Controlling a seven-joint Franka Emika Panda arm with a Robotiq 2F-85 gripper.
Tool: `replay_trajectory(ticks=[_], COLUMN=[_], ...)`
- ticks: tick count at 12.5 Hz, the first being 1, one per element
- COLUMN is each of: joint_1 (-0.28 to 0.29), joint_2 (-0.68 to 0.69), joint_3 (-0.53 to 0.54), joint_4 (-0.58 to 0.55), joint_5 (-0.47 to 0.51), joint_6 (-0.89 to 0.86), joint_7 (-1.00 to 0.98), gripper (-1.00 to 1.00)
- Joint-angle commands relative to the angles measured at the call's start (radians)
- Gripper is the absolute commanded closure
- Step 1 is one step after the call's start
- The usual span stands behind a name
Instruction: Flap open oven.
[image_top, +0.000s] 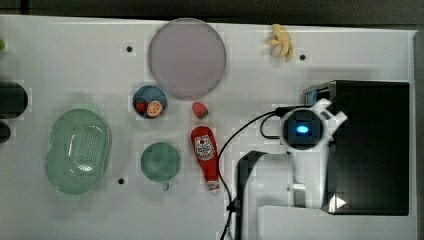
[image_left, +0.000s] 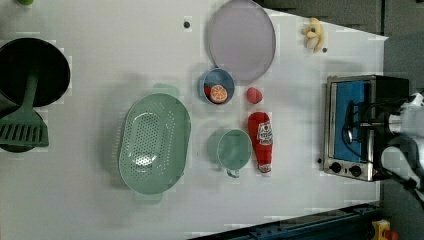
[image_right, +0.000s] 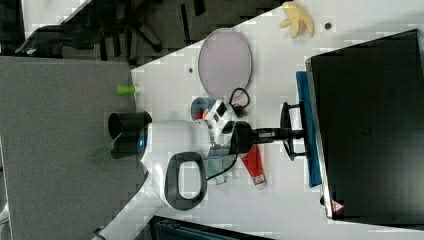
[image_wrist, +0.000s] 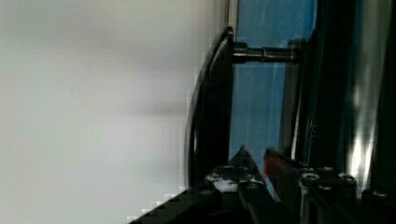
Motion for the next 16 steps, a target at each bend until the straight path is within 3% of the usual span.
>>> replay_trajectory(ticks=[1,6,9,11,16], joint_1=[0.062,0.096,0.142,0.174,0.191], joint_2=[0.041,0.154,0.255,0.322,0.354], joint_3=[0.061,0.138,0.160,0.166,0.165], joint_4=[-0.029,-0.022,0.007,0.024,0.043], joint_5=[-0.103,-0.296,-0.448,-0.521,-0.516], joint_6=[-0.004,-0.015,-0.047,-0.058,-0.011], joint_7=[0.253,0.578,0.841,0.913,0.914], gripper=[0.65,0.65,0.65,0.65,0.65])
